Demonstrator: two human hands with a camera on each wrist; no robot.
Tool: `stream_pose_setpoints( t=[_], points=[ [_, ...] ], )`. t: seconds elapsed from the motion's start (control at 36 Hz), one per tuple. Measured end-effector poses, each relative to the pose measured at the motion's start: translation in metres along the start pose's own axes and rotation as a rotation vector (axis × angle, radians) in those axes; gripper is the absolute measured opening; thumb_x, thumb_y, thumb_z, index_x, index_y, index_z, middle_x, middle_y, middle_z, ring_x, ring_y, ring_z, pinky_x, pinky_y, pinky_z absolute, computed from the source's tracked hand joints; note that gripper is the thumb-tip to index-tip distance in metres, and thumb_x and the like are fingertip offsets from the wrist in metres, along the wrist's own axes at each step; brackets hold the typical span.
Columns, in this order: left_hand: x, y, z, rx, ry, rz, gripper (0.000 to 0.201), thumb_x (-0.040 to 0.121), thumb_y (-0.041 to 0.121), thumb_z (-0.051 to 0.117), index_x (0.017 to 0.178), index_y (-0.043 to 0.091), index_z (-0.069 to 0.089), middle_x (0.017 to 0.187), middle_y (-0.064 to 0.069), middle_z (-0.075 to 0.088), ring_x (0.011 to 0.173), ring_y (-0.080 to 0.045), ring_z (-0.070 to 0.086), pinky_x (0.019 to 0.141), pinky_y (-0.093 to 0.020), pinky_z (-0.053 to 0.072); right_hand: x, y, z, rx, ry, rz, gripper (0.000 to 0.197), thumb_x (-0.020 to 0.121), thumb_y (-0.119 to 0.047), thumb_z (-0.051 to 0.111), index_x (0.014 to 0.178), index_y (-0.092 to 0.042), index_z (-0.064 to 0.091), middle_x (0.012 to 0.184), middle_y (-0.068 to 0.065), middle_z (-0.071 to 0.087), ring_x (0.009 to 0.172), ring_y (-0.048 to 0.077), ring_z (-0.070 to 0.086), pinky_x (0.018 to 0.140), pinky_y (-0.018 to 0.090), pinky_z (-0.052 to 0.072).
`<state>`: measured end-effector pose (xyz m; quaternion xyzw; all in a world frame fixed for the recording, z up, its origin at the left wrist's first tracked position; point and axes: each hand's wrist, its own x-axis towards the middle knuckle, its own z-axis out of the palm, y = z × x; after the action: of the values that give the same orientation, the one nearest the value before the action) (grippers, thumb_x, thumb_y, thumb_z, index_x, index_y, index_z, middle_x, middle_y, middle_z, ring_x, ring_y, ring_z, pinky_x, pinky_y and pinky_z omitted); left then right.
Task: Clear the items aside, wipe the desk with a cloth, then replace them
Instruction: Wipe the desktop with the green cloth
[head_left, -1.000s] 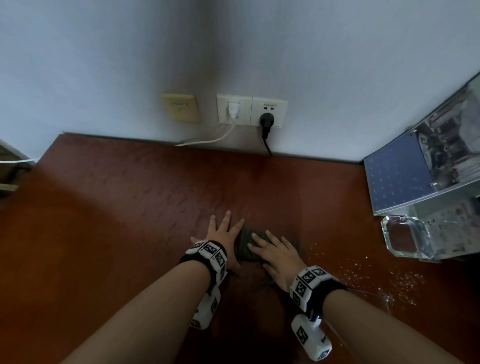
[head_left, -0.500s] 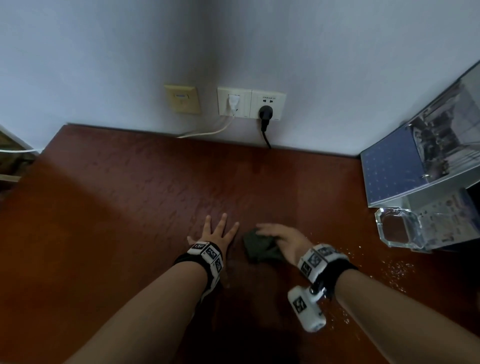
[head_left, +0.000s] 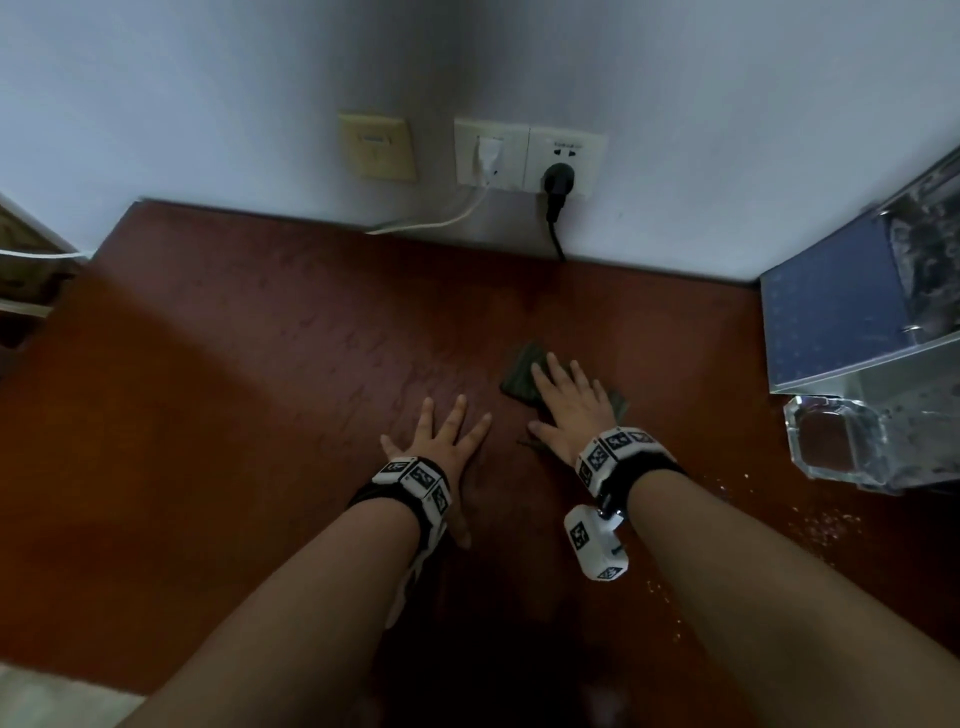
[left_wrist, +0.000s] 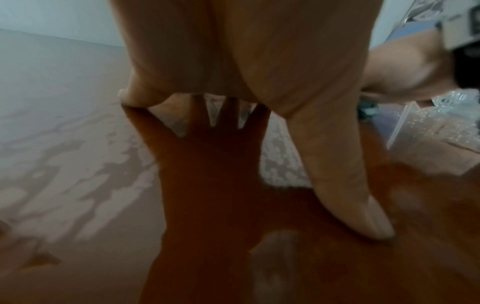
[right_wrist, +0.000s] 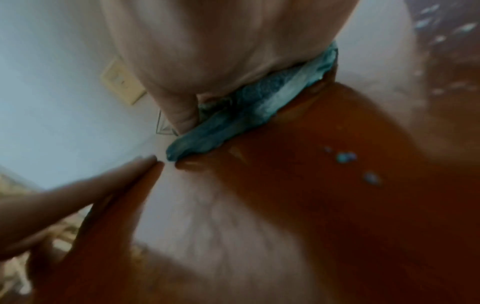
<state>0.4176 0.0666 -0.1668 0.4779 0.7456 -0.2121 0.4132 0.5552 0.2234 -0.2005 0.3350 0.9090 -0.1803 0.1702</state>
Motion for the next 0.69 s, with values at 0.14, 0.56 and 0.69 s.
stream_pose_setpoints(
  t=[0.14, 0.56, 0.69],
  points=[
    [0.004, -0.004, 0.005, -0.008, 0.036, 0.023, 0.157, 0.047, 0.059, 0.093, 0.147, 0.049, -0.027, 0.149, 0.012, -0.048, 0.14, -0.034, -0.039, 0.101, -0.085, 0.002, -0.024, -0.01, 0.015, -0.1, -0.013, -0.077, 0.072, 0.096, -0.052, 0.037, 0.149, -0.039, -0.01, 0.158, -0.01, -0.019, 0.147, 0.022, -0.013, 0.118, 0.045, 0.002],
    [-0.026, -0.004, 0.044, -0.143, 0.175, 0.042, 0.109, 0.083, 0.046, 0.076, 0.158, 0.034, -0.002, 0.164, 0.011, -0.02, 0.152, -0.025, -0.016, 0.115, -0.069, 0.013, -0.111, -0.028, 0.054, -0.029, -0.055, -0.186, 0.065, 0.099, -0.037, 0.04, 0.148, -0.046, -0.001, 0.146, -0.023, -0.027, 0.145, 0.016, -0.018, 0.116, 0.04, -0.007],
    [-0.038, -0.003, 0.058, -0.131, 0.152, 0.056, 0.116, 0.078, 0.048, 0.08, 0.158, 0.036, -0.003, 0.163, 0.012, -0.023, 0.151, -0.025, -0.018, 0.114, -0.072, 0.011, -0.135, -0.035, 0.065, 0.031, -0.036, -0.201, 0.063, 0.1, -0.027, 0.04, 0.148, -0.047, 0.005, 0.148, -0.026, -0.022, 0.141, 0.009, -0.02, 0.115, 0.038, -0.008]
  ],
)
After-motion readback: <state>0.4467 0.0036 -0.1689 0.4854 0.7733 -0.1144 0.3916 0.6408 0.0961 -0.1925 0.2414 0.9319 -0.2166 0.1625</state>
